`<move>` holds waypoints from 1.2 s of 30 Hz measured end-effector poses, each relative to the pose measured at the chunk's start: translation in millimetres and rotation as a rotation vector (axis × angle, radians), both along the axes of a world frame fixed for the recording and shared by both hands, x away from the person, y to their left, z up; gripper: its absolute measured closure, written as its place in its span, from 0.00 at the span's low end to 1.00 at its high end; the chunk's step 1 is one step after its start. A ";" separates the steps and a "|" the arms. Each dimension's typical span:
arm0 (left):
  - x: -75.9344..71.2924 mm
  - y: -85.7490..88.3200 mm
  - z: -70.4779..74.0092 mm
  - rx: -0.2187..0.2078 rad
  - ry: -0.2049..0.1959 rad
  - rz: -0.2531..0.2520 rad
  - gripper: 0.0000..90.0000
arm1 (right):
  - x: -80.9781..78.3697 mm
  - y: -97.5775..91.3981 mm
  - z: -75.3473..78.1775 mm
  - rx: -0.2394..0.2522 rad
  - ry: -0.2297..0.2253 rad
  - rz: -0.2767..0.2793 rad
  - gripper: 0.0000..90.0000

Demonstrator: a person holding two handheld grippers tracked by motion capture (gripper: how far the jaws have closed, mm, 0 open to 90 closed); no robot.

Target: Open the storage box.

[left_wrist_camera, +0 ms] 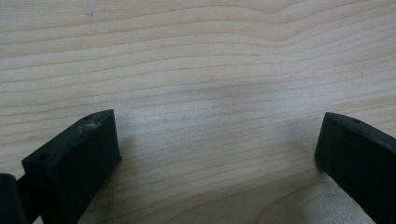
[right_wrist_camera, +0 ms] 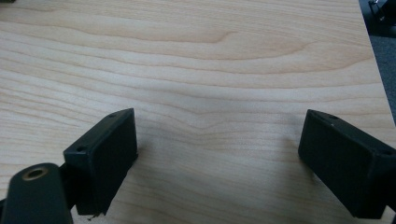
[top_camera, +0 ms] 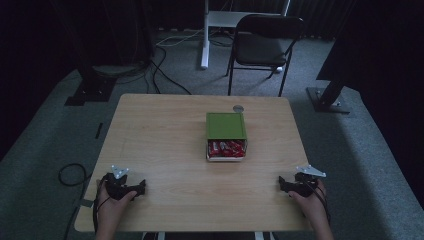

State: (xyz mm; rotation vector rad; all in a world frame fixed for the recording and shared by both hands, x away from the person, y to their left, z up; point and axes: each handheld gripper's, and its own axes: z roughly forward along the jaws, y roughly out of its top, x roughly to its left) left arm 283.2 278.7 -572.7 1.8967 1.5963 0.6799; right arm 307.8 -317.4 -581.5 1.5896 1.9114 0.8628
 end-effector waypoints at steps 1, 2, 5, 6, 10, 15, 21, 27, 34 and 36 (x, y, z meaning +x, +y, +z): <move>0.0 -0.1 -0.1 0.000 -0.001 -0.003 0.01 | 0.0 0.0 0.0 0.000 0.000 0.000 0.12; 0.1 -0.4 -0.1 -0.001 0.000 -0.009 0.01 | 0.0 0.0 0.0 0.000 0.000 0.000 0.12; 0.1 -0.6 0.0 0.001 0.000 -0.018 0.01 | 0.0 0.1 0.0 0.000 0.000 0.000 0.12; 0.1 -0.6 0.1 0.002 0.001 -0.018 0.01 | 0.0 0.1 0.0 0.000 0.000 0.000 0.12; -0.4 -4.1 0.3 0.021 -0.010 -0.049 0.01 | 0.0 0.0 0.0 0.001 0.000 0.000 0.12; 0.2 -14.0 1.6 0.035 -0.002 -0.078 0.01 | 0.1 0.1 0.0 0.000 0.000 0.000 0.12; -0.1 -24.7 3.7 0.065 0.010 -0.126 0.01 | 0.1 0.0 0.0 0.000 0.001 0.000 0.12; 0.5 -37.4 6.3 0.090 -0.001 -0.158 0.01 | 0.1 0.1 0.0 0.000 0.001 0.000 0.12; 3.8 -51.8 9.8 0.126 0.004 -0.219 0.01 | 0.1 0.1 0.0 0.000 0.000 0.000 0.12; 4.8 -57.1 9.2 0.153 0.012 -0.243 0.01 | 0.1 0.1 0.0 0.000 0.000 0.000 0.12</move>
